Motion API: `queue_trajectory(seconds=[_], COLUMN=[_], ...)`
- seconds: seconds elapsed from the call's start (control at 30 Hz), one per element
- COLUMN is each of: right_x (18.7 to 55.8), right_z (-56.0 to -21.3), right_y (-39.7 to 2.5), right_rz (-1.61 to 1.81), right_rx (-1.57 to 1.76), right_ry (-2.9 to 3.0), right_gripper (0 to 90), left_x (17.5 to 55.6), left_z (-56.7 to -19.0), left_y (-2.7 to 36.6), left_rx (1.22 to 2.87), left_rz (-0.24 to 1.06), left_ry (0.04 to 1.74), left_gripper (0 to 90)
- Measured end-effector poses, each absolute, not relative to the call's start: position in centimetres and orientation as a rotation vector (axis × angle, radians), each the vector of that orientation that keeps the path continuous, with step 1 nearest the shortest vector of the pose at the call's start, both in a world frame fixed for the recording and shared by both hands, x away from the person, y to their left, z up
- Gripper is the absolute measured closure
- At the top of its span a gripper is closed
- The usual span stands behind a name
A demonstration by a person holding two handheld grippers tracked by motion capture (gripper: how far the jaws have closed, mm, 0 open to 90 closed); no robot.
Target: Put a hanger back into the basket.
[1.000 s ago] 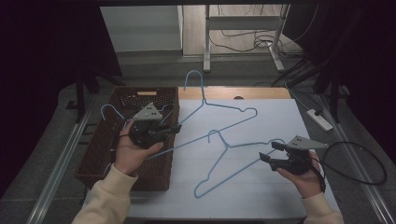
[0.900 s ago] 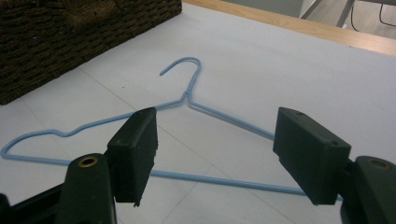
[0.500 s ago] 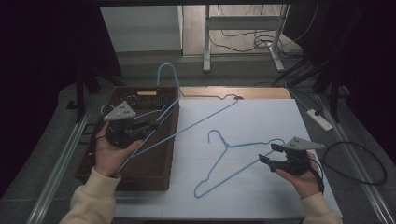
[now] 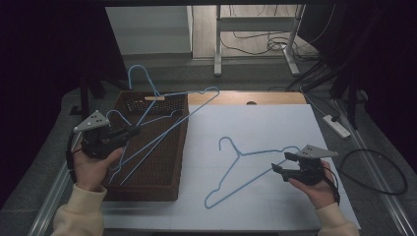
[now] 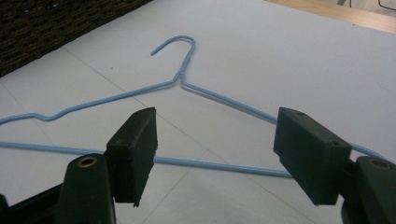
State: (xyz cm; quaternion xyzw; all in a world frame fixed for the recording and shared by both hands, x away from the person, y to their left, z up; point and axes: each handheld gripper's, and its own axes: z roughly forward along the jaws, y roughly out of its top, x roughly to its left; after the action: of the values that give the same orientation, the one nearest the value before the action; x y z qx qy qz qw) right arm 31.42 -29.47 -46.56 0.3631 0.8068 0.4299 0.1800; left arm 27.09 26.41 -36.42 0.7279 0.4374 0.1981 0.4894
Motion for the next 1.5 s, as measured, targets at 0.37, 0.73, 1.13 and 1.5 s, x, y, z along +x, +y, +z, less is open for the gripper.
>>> queue_trajectory(seconds=[0.37, 0.73, 1.13, 1.5], right_x=[31.4, 31.5, 31.5, 31.5], right_z=[-46.7, -46.8, -46.9, -47.0], right_y=[-29.4, -29.2, -29.2, -29.1], right_rz=[1.207, 1.196, 1.185, 1.181], right_rx=[1.027, 1.022, 1.025, 1.018], right_ry=[2.287, 2.294, 2.300, 2.302], right_gripper=[31.1, 31.1, 31.2, 31.3], left_x=[26.6, 27.4, 27.7, 28.7], left_z=[-36.7, -37.8, -38.8, -40.1], left_y=[29.0, 30.5, 31.5, 31.5], left_rx=[1.709, 1.697, 1.716, 1.758], left_rz=[0.539, 0.551, 0.556, 0.517], left_ry=[1.137, 1.221, 1.273, 1.322], left_gripper=[87.0, 87.0, 87.0, 87.0])
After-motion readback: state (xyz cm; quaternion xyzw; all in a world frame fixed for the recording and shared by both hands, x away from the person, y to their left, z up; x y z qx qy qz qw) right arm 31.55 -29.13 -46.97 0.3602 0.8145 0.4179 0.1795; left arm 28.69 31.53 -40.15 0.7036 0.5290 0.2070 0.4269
